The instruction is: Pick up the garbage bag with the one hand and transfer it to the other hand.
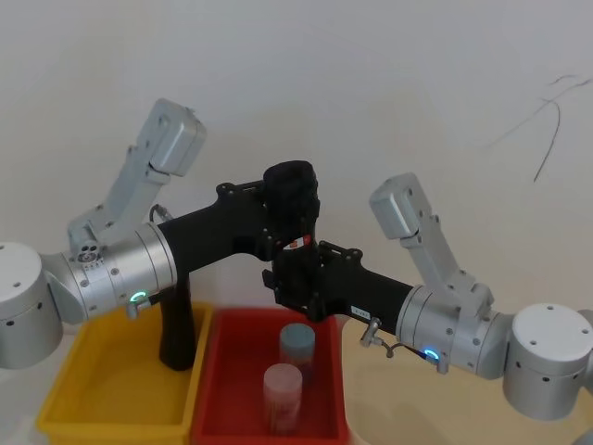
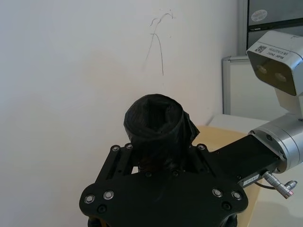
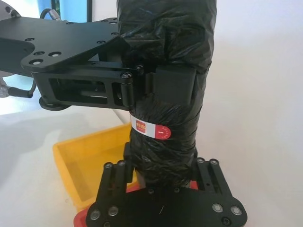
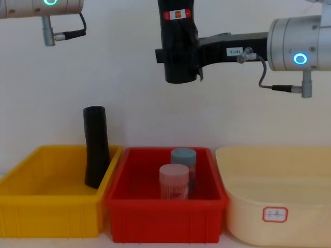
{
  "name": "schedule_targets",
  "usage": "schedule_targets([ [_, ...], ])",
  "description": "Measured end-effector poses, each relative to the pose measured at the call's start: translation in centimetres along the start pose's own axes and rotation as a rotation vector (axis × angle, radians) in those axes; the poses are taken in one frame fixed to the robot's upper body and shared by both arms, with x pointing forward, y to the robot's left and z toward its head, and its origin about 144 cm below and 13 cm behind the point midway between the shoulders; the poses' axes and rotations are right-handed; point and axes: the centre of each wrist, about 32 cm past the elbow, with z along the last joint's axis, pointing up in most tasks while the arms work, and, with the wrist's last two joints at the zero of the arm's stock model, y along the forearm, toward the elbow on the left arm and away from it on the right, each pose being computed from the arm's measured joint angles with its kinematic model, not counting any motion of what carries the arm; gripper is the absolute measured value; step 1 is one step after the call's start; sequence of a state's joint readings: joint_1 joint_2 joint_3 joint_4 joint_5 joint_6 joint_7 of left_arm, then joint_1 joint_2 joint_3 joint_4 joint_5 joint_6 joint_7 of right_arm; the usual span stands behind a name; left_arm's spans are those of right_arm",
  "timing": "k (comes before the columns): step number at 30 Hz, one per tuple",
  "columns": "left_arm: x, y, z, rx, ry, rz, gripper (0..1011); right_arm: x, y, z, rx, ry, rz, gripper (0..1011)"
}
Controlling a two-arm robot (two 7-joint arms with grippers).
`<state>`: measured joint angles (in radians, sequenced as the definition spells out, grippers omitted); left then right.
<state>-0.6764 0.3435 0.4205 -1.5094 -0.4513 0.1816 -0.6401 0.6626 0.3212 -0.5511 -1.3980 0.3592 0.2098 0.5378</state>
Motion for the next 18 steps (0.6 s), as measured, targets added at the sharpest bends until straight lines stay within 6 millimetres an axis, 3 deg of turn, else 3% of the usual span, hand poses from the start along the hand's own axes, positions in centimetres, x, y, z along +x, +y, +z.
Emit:
schedule_targets([
  [4,0.0,0.0,0.0,0.0,0.0,0.0,381,0.01,0.06,0.0,-0.001,0.002,0.003,539],
  [18,0.0,0.0,-0.01,0.0,0.0,0.0,381,0.0,0.13,-0.05,-0.002,0.005,0.008,539],
])
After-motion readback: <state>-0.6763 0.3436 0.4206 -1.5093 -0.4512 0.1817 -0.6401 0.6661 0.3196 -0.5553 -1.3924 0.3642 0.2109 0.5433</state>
